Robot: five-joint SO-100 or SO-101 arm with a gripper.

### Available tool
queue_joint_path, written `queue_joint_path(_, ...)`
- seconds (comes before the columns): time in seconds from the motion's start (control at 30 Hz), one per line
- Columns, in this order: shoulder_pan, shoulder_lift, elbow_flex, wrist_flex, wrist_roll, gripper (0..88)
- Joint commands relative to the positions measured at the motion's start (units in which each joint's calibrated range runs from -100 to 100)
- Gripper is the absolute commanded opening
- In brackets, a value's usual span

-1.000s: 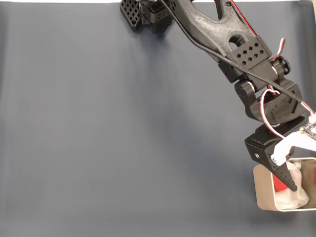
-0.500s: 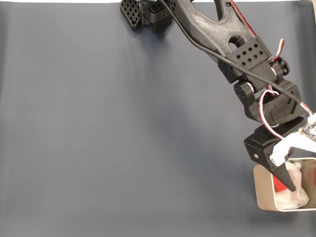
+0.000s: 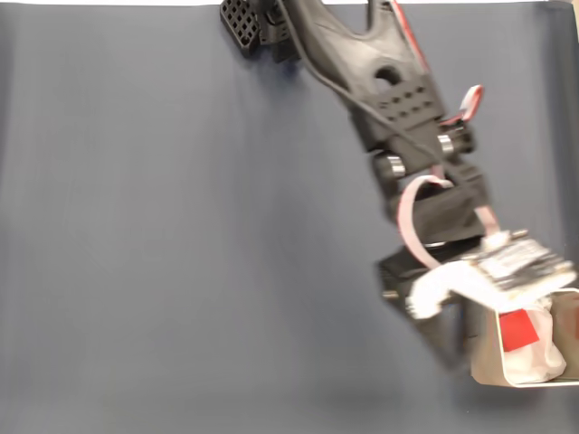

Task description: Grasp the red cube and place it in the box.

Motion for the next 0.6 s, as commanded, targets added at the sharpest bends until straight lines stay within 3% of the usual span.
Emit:
queue_joint_path(0.0, 6.4, -10.4, 4.5, -1.1, 0.3, 0.0)
queue_joint_path(0.3, 15.4, -39.2, 36.1, -1.7, -0.8, 0.0)
queue_joint_path(0.57, 18.0, -72.0, 70.3, -0.2, -1.7, 0.0)
